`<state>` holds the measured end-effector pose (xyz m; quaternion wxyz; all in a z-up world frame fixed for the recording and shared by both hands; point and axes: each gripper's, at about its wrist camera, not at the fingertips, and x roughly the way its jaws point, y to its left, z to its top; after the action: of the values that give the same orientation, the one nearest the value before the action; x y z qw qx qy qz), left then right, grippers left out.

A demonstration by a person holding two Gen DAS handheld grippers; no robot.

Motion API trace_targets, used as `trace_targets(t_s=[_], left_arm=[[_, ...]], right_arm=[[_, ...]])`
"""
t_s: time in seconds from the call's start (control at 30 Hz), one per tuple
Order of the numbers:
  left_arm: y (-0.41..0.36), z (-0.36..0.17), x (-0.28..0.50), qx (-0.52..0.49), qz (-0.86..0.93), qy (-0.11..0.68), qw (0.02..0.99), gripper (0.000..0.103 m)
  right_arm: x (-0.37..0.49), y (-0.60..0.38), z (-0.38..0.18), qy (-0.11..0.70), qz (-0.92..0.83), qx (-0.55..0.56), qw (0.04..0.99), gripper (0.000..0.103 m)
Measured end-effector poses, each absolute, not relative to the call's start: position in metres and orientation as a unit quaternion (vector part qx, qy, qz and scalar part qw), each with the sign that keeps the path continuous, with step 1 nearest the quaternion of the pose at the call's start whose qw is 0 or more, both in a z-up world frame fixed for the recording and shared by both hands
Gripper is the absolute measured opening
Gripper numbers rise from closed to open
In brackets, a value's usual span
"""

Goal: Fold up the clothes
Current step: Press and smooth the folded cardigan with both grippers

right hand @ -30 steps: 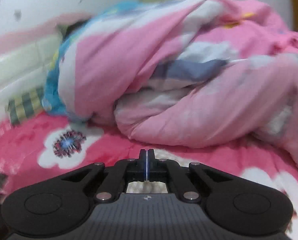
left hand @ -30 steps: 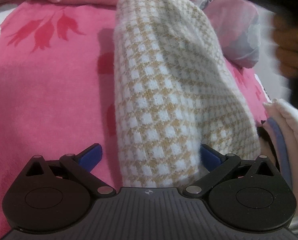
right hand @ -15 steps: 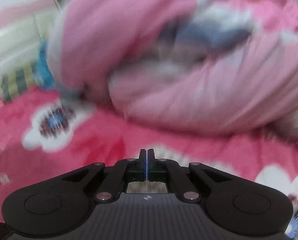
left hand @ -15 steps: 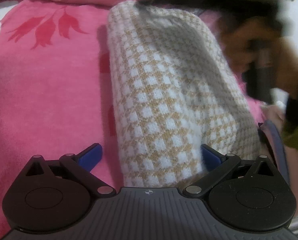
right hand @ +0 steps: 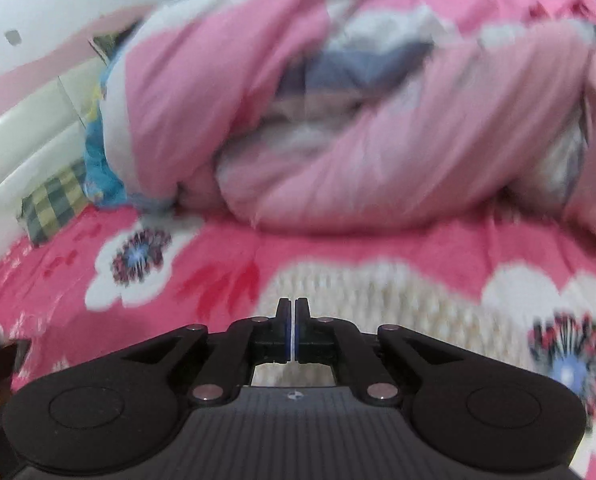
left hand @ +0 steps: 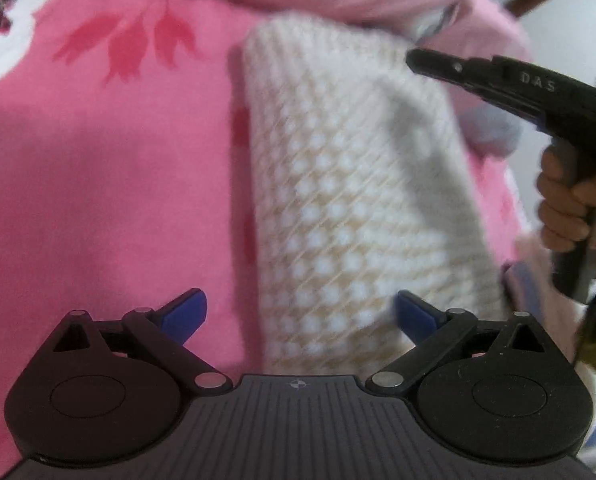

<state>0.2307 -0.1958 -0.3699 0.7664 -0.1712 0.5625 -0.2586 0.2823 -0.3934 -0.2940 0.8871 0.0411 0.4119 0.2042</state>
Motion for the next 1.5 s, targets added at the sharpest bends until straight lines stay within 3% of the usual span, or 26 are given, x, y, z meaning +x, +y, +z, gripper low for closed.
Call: trace_targets(t_s=[0.17,0.47,0.57,0.63,0.7,0.8,0.87,0.97,1.07,1.2,1.4,1.5], left_arm=[[-0.207,-0.375,0.24,-0.159,-0.267,0.56,0.768,0.103],[-0.17,-0.337,0.21,-0.097,-0.259,0.543,0.793,0.098],[-0.181,-0.344,0.215,-0.082,-0.256,0.549,0.791,0.099],[-0.19,-0.347,0.215,-0.059,-0.256,0.551,0.792,0.1],[-0.195,-0.337,0.217,-0.033,-0.251,0.549,0.796,0.098],[-0.201,-0.306,0.215,0.022,-0.255,0.519,0.816,0.086],[-0.206,-0.286,0.212,0.036,-0.262,0.48,0.836,0.085],[-0.22,-0.276,0.212,0.031,-0.286,0.433,0.854,0.07],[-0.243,-0.296,0.217,0.054,-0.31,0.435,0.844,0.052],[-0.262,-0.321,0.211,0.131,-0.324,0.419,0.838,0.053],[-0.259,-0.292,0.217,0.122,-0.316,0.436,0.834,0.051],[-0.264,-0.282,0.225,0.113,-0.312,0.413,0.848,0.051]], right_arm=[[0.281,-0.384,-0.359,0.436,0.154,0.022,0.886,0.0],[0.213,-0.401,-0.265,0.414,0.154,0.063,0.895,0.0],[0.197,-0.393,-0.306,0.476,0.122,0.021,0.871,0.0],[0.188,-0.389,-0.341,0.463,0.114,0.007,0.879,0.0],[0.196,-0.383,-0.34,0.459,0.105,0.013,0.882,0.0],[0.192,-0.386,-0.324,0.457,0.093,0.033,0.884,0.0],[0.179,-0.394,-0.304,0.441,0.078,0.037,0.893,0.0],[0.157,-0.408,-0.284,0.425,0.044,0.034,0.903,0.0],[0.148,-0.415,-0.311,0.461,0.023,0.017,0.887,0.0],[0.144,-0.416,-0.345,0.452,0.013,-0.021,0.892,0.0],[0.161,-0.433,-0.322,0.471,0.019,0.061,0.88,0.0],[0.175,-0.436,-0.304,0.435,0.026,0.062,0.898,0.0]])
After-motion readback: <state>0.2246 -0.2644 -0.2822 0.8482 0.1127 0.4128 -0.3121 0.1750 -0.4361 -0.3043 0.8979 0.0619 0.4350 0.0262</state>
